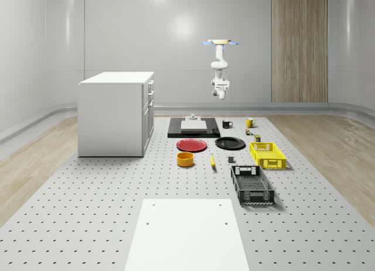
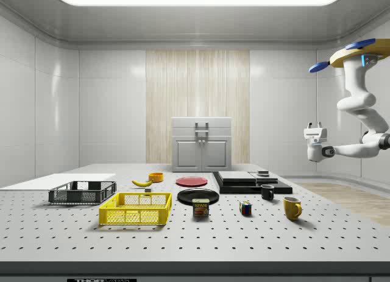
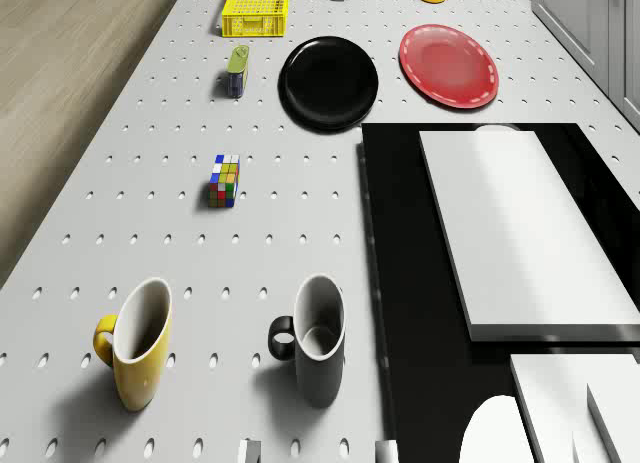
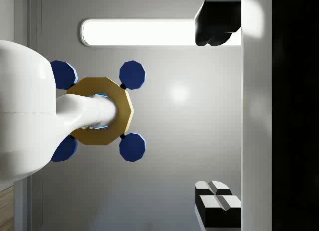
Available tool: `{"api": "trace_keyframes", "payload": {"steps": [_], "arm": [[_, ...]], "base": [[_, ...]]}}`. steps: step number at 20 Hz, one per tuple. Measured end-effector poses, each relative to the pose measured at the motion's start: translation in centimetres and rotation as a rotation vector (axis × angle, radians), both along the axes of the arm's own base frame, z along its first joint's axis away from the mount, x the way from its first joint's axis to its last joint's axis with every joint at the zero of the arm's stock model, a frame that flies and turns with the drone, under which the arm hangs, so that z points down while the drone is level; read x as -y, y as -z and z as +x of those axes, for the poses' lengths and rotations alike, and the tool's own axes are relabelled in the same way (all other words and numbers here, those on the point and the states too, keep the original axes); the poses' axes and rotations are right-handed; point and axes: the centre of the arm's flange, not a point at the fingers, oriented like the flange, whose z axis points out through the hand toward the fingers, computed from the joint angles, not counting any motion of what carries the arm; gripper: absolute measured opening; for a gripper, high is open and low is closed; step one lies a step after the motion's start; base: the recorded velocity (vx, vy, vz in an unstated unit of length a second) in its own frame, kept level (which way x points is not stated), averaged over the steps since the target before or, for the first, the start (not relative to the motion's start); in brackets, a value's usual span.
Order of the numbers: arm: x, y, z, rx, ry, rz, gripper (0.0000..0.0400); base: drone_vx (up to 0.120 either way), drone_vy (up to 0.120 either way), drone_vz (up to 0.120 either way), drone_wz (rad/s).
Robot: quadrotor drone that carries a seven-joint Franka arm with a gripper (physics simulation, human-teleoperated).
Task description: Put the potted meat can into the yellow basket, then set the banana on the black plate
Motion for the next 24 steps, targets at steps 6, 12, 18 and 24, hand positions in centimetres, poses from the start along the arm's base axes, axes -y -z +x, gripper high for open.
{"api": "trace_keyframes", "payload": {"steps": [6,12,18,24], "arm": [[0.0,-4.3,-0.4,0.005,0.000,0.000,0.0400],[0.0,-7.5,-0.1,0.009,0.000,0.000,0.0400],[0.0,-8.8,-0.1,0.014,0.000,0.000,0.0400],[0.0,-9.2,-0.1,0.019,0.000,0.000,0.0400]], "base": [[0.000,0.000,0.000,0.000],[0.087,0.120,0.000,0.000],[0.120,0.120,0.000,0.000],[0.120,0.120,0.000,0.000]]}}
